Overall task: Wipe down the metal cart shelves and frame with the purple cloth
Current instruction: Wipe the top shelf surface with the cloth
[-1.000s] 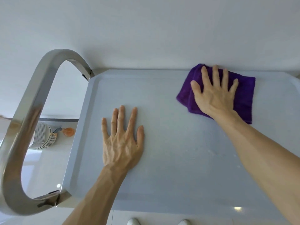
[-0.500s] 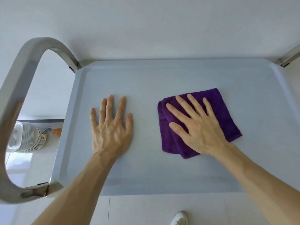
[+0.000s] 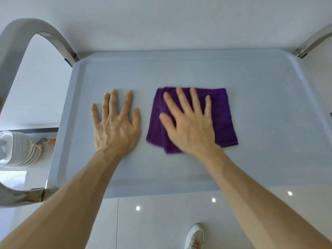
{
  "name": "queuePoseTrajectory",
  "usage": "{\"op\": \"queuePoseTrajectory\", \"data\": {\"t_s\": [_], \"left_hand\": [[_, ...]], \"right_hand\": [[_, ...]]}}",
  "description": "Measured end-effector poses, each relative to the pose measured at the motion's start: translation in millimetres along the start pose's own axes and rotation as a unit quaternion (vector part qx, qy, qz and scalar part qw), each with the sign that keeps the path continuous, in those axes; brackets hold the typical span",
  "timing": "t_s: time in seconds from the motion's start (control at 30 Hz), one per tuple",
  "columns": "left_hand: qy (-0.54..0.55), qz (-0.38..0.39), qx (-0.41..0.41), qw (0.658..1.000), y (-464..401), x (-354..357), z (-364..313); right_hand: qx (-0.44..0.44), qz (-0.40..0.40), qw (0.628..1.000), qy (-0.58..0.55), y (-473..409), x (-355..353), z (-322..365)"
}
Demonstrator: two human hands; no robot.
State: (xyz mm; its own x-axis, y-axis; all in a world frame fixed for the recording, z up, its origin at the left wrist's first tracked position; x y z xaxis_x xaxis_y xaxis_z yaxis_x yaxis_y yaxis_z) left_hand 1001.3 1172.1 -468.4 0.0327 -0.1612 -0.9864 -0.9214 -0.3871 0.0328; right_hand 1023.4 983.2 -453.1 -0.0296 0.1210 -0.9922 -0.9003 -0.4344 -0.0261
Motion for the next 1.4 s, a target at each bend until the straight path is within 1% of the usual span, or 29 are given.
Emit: {"op": "queuePoseTrajectory", "data": {"t_s": [0.07, 0.1, 0.17, 0.23, 0.33, 0.43, 0.5, 0.63, 0.7, 0.77, 0.83, 0.9, 0.97, 1.07, 1.13, 1.3, 1.4], "left_hand": [[-0.002, 0.001, -0.001, 1.0, 0.7, -0.3, 0.2], [-0.001, 0.003, -0.002, 1.0, 1.1, -0.3, 0.2], [0.003, 0.006, -0.004, 1.0, 1.2, -0.5, 0.1], [0.006, 0.006, -0.006, 1.0, 1.1, -0.6, -0.4], [0.003, 0.002, -0.005, 1.0, 0.9, -0.3, -0.9], [-0.002, 0.002, -0.006, 1.0, 0.2, 0.6, 0.6], [-0.004, 0.004, -0.008, 1.0, 0.0, 1.1, 0.8], [-0.008, 0.001, -0.005, 1.0, 0.5, 1.6, 0.6], [-0.007, -0.001, -0.003, 1.0, 0.2, 1.6, 0.5], [-0.005, -0.002, -0.004, 1.0, -0.4, 1.5, 1.6], [-0.003, -0.002, -0.004, 1.0, 0.8, 1.8, 2.4], [0.002, -0.002, -0.005, 1.0, 1.5, 2.1, 4.0], [0.007, -0.003, -0.006, 1.0, 0.3, 2.3, 2.5], [0.009, -0.006, -0.013, 1.0, -2.3, 3.2, 3.1], [0.011, -0.009, -0.013, 1.0, -2.0, 4.1, 3.8], [0.016, -0.021, -0.008, 1.0, -1.2, -0.9, 1.7], [0.016, -0.011, -0.005, 1.0, 1.2, -3.2, -1.5]], "right_hand": [[-0.064, 0.02, 0.998, 0.007, 37.8, 3.6, 14.7], [-0.084, 0.034, 0.996, 0.01, 55.4, 5.3, 10.8], [-0.093, 0.051, 0.994, 0.012, 78.8, 2.9, -14.7], [-0.062, 0.06, 0.996, 0.02, 83.8, -3.3, -51.5], [0.024, 0.065, 0.997, 0.021, 65.0, -8.9, -95.7], [0.105, 0.047, 0.993, 0.017, 39.3, -5.4, -99.3], [0.126, 0.045, 0.991, 0.01, 33.0, 0.5, -80.1], [0.072, 0.028, 0.997, 0.0, 46.1, 1.9, -17.5], [0.026, 0.025, 0.999, -0.007, 63.1, 2.3, 10.2], [-0.038, 0.032, 0.999, -0.015, 86.5, 5.3, 31.2], [-0.104, 0.045, 0.993, -0.018, 111.3, 7.0, 36.7], [-0.138, 0.057, 0.989, -0.017, 128.4, 4.5, 22.5], [-0.122, 0.063, 0.991, -0.005, 139.1, -1.5, -15.5], [-0.033, 0.076, 0.996, 0.019, 147.0, -12.8, -91.8], [0.014, 0.083, 0.996, 0.03, 148.2, -17.1, -124.9], [0.035, 0.072, 0.996, 0.048, 143.8, -16.0, -131.9], [0.042, 0.064, 0.996, 0.049, 142.7, -17.1, -133.7]]}}
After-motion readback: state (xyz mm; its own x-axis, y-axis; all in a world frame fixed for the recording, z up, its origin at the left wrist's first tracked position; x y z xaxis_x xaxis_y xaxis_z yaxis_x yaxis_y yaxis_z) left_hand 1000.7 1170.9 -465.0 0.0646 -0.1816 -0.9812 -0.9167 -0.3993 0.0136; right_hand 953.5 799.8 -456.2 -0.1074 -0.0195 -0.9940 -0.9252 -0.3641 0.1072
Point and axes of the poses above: each hand's wrist, its own y-axis away from the middle knuckle, its own x-axis out of the palm, z = x × y, the point moved 10 cm from there along -y, towards the middle knuckle, and after that the axes turned 9 degrees about -x, right-handed, at the moved point
